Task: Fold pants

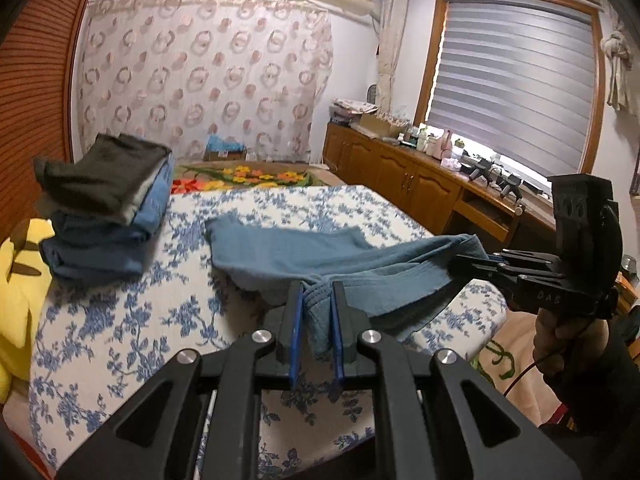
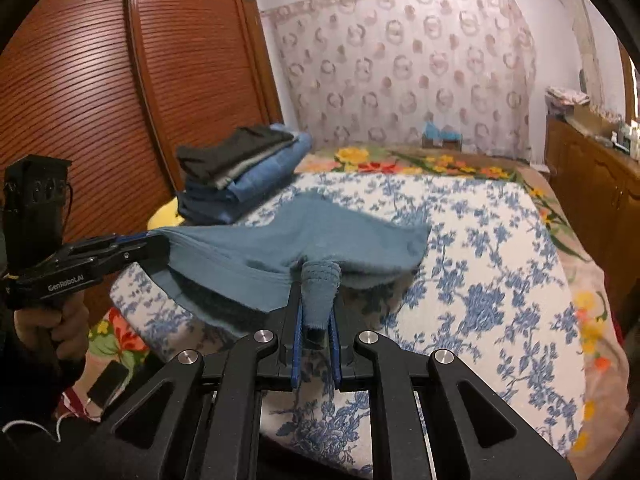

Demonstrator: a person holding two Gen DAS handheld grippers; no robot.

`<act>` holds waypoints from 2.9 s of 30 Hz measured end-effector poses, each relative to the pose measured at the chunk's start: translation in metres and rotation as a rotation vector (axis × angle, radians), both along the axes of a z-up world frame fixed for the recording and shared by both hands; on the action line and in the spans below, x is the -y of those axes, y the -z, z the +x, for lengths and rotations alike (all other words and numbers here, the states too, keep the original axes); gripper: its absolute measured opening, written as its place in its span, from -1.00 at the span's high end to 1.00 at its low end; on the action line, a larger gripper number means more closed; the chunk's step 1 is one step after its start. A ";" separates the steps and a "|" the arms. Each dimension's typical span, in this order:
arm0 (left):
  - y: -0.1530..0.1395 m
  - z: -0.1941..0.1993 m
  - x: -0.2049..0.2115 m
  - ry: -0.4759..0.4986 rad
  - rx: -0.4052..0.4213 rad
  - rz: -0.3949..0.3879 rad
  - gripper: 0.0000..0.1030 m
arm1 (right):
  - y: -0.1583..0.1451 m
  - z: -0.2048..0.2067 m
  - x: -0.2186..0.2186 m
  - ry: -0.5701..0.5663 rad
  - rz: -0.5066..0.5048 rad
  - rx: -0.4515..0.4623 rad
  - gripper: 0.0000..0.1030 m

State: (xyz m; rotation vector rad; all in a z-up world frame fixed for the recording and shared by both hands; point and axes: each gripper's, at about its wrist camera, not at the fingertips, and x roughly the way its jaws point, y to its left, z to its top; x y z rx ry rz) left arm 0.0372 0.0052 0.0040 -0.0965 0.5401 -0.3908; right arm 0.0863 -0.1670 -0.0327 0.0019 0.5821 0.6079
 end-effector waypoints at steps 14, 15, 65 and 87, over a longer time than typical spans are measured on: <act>-0.020 -0.011 0.008 0.020 0.053 0.009 0.81 | -0.022 -0.011 0.007 0.007 0.003 0.057 0.84; -0.017 -0.009 0.008 0.017 0.043 0.009 0.81 | -0.019 -0.008 0.007 0.010 -0.002 0.051 0.84; 0.073 0.099 0.003 -0.042 -0.218 0.156 0.08 | 0.049 0.120 -0.026 0.115 -0.158 -0.052 0.64; 0.074 0.135 -0.011 -0.087 -0.249 0.195 0.08 | 0.075 0.129 -0.025 0.032 -0.295 -0.132 0.19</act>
